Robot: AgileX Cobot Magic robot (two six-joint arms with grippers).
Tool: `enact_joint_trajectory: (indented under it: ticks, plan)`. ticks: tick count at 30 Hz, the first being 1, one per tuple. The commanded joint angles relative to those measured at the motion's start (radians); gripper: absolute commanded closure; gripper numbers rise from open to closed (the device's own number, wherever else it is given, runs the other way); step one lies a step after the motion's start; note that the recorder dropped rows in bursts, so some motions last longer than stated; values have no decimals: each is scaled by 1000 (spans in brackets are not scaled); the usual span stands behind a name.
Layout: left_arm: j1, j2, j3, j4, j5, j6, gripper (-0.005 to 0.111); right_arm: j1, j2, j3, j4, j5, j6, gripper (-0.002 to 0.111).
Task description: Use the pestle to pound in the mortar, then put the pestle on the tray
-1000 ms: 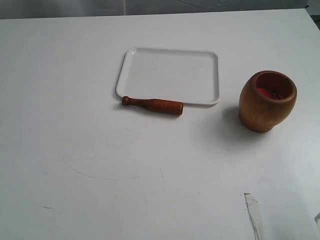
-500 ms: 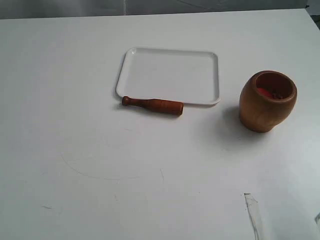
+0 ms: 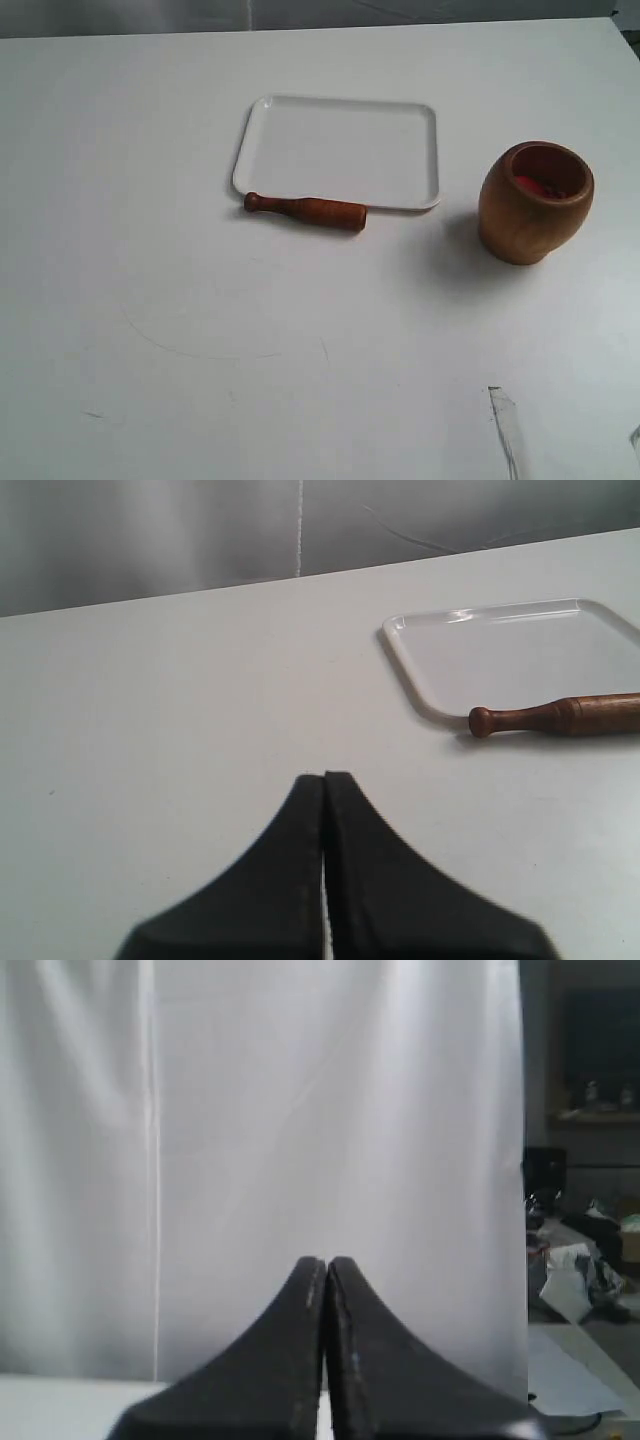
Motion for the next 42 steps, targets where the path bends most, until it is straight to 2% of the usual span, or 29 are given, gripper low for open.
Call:
enact_joint_trajectory:
  ticks: [1, 8, 13, 16, 26, 30, 36, 42]
  plan:
    - [-8, -1, 1, -7, -3, -8, 107, -6, 182, -192, 205, 298, -296, 108]
    - [-8, -1, 1, -7, -3, -8, 107, -6, 479, -366, 509, 594, -475, 108]
    - [-8, -1, 1, -7, -3, -8, 107, 10, 625, -383, 540, 653, -498, 108]
    - [-8, -1, 1, -7, -3, -8, 107, 75, 701, -383, 504, 626, -535, 108]
    - [-8, -1, 1, -7, -3, -8, 107, 463, 961, -386, 185, 308, -540, 108]
    - [-8, -1, 1, -7, -3, -8, 107, 564, 1116, -416, 76, 229, -512, 108]
    - [-8, -1, 1, -7, -3, -8, 107, 642, 1370, -546, -41, 239, -445, 108]
    - [-8, -1, 1, -7, -3, -8, 107, 737, 1572, -733, -197, 385, -415, 108]
